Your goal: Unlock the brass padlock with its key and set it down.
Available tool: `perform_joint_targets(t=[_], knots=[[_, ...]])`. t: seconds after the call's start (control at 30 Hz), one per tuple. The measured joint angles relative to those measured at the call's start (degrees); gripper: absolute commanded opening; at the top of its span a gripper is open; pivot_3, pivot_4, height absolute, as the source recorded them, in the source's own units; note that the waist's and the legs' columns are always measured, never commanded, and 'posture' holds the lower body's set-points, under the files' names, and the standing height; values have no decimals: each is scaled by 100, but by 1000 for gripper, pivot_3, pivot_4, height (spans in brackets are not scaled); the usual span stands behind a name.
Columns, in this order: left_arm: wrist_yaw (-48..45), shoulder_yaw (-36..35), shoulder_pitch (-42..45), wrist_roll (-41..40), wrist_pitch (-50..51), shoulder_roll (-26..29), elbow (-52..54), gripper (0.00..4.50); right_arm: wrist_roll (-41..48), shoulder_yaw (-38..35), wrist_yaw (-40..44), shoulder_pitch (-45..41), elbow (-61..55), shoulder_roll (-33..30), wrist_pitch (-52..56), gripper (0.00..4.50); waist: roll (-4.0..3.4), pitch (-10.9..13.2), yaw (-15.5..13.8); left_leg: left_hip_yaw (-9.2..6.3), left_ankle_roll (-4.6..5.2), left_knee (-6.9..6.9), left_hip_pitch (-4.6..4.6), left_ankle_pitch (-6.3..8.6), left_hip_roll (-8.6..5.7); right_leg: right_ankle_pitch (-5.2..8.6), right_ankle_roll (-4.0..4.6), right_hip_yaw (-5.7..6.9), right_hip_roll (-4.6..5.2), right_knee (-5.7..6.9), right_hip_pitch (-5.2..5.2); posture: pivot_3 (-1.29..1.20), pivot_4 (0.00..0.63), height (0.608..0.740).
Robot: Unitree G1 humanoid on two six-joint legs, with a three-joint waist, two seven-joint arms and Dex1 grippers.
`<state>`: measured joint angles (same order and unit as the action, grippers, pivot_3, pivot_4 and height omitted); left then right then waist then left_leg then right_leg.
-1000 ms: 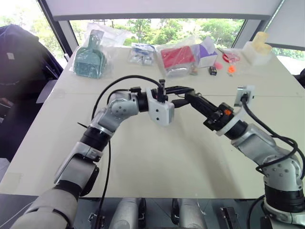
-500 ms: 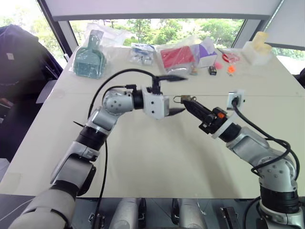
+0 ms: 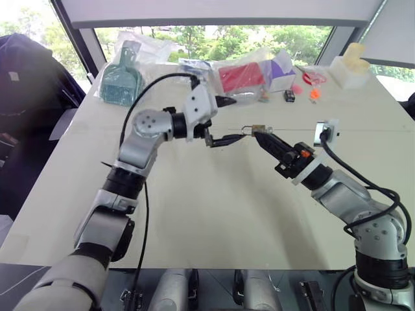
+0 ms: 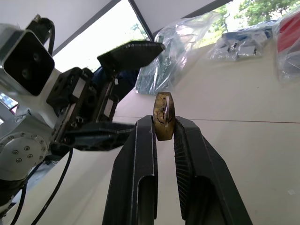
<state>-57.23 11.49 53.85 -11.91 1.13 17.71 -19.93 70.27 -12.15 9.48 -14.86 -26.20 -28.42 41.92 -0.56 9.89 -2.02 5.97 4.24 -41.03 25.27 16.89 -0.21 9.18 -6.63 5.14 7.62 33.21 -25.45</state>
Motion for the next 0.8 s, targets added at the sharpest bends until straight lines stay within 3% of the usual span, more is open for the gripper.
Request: perform_joint_targets(t=[0.8], knots=[[344,-58,350,487,-918,-432,-1152,4461,102,108,-12,54,-241,229,34,58,1,0,-7,-1,1,0,1,1,1,0,1,0,2,-1,-2,0,150,735]])
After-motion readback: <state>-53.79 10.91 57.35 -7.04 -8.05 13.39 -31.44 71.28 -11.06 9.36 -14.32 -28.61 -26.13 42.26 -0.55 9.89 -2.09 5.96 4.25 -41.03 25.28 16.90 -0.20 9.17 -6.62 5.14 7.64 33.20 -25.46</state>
